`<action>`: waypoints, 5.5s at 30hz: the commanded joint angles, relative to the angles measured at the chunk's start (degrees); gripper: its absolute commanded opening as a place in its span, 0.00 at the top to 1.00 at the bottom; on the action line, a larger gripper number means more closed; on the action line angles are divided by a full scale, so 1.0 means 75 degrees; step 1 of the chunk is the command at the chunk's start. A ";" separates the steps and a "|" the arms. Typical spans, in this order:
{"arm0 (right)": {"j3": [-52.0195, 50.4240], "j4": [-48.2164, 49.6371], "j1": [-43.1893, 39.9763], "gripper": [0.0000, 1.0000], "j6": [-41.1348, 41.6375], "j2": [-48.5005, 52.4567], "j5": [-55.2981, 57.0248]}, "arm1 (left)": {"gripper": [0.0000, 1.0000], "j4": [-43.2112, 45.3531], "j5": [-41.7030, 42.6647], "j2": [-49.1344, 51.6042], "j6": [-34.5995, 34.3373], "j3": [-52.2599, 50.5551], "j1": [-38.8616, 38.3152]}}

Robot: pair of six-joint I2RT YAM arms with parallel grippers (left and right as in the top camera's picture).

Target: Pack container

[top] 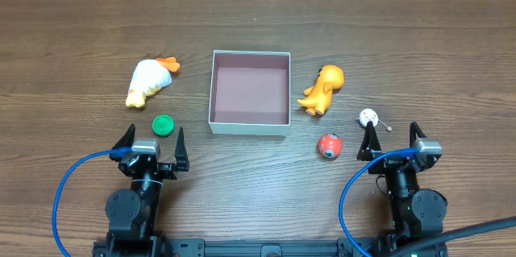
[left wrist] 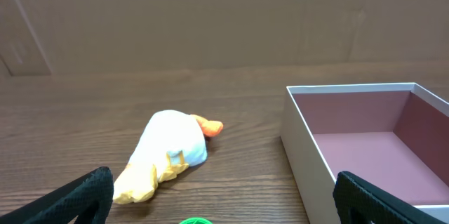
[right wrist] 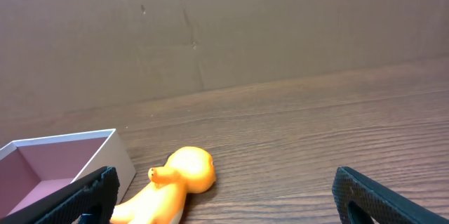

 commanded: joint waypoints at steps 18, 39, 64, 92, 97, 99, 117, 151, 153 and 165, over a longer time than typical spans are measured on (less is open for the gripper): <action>-0.0079 0.0061 -0.0020 0.00 0.0032 -0.0061 0.0041 | 0.00 0.0050 0.0114 -0.0082 0.0149 -0.0108 0.0055; -0.0079 0.0061 -0.0020 0.00 0.0032 -0.0061 0.0041 | 0.00 0.0052 0.0114 -0.0082 0.0149 -0.0108 0.0055; -0.0079 0.0061 -0.0020 0.00 0.0032 -0.0061 0.0041 | 0.00 0.0050 0.0114 -0.0082 0.0149 -0.0108 0.0055; -0.0079 0.0061 -0.0020 0.00 0.0029 -0.0061 0.0041 | 0.00 0.0052 0.0114 -0.0082 0.0149 -0.0108 0.0055; -0.0079 0.0070 -0.0020 0.00 0.0032 -0.0061 0.0038 | 0.00 0.0050 0.0114 -0.0082 0.0149 -0.0108 0.0055; -0.0079 0.0067 -0.0020 0.00 0.0032 -0.0061 0.0012 | 0.00 0.0052 0.0114 -0.0082 0.0149 -0.0108 0.0055; 0.4132 -0.1644 -0.0015 0.00 -0.0315 0.3165 -0.0417 | 0.00 0.0050 0.0114 -0.0082 0.0149 -0.0108 0.0055; 0.9821 -0.8239 -0.0015 0.24 -0.0455 1.2362 -0.0271 | 0.00 0.0052 0.0114 -0.0082 0.0149 -0.0108 0.0055; 0.9530 -0.8038 -0.0015 0.24 -0.0425 1.2362 -0.0268 | 0.00 0.0050 0.0114 -0.0082 0.0149 -0.0108 0.0055; 0.7405 -0.6018 -0.0017 0.23 -0.0163 1.2362 0.0283 | 0.00 0.0050 0.0114 -0.0082 0.0149 -0.0108 0.0055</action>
